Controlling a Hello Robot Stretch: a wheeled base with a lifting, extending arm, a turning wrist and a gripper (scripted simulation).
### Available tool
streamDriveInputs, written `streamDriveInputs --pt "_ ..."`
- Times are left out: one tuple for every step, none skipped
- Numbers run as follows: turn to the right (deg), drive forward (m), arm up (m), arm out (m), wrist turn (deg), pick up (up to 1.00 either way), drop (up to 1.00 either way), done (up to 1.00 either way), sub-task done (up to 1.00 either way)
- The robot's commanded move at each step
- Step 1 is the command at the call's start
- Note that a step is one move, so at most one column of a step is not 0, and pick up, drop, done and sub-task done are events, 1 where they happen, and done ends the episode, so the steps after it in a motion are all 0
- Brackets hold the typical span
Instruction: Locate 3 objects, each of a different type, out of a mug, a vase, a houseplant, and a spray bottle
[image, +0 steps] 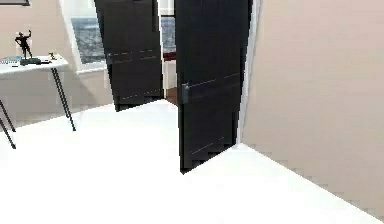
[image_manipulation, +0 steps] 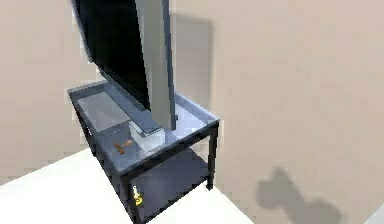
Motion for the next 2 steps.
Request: streamDriveInputs --pt "3.0 0.00 0.00 0.00 0.0 0.00 0.00 0.00 0.00" --pt "0.0 0.60 0.00 0.00 0.0 0.00 0.00 0.00 0.00"
